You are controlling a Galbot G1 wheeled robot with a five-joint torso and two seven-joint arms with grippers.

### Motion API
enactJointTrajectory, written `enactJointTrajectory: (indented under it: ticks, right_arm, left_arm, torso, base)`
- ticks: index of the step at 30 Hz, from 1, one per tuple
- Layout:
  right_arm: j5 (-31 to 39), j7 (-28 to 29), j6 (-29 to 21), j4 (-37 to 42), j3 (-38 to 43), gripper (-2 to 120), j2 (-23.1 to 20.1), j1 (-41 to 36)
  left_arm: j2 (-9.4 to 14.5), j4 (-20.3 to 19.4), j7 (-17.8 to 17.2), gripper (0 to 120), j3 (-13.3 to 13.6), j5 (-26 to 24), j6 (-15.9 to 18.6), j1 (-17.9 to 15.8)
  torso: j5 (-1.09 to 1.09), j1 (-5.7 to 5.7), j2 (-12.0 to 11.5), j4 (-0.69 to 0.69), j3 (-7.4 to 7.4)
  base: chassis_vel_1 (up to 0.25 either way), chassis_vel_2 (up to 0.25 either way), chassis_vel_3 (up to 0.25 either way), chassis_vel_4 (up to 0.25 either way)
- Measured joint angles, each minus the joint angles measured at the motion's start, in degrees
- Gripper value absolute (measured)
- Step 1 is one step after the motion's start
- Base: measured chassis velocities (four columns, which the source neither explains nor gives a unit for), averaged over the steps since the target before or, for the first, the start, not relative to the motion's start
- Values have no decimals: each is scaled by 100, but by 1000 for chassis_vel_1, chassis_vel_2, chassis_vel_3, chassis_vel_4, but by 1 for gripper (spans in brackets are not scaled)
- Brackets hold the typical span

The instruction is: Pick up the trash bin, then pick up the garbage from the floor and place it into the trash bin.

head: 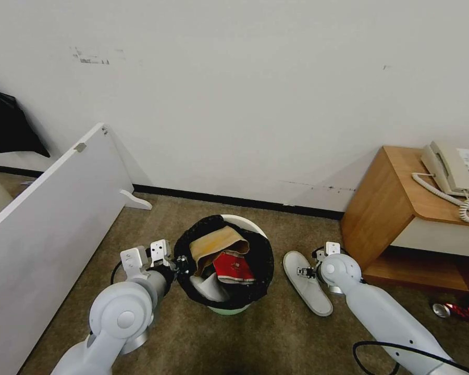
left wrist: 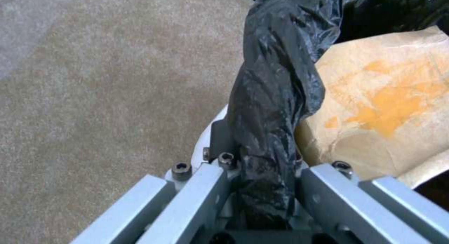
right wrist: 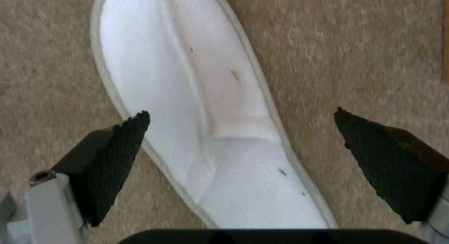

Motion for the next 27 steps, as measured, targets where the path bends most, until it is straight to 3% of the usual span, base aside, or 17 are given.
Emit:
enactJointTrajectory:
  ticks: [9, 27]
  right_arm:
    - [-396, -278, 0, -378, -137, 100, 285, 307]
    - [-878, -566, 0, -685, -102, 100, 420, 325]
  left_arm:
    - [-22, 59, 13, 1, 8, 11, -4, -13]
    - [-60, 95, 27, 1, 11, 54, -9, 9]
  torso:
    - [1, 0, 0, 1, 0]
    - [1, 0, 0, 0, 0]
  base:
    - [0, 0, 0, 0]
    - [0, 0, 0, 0]
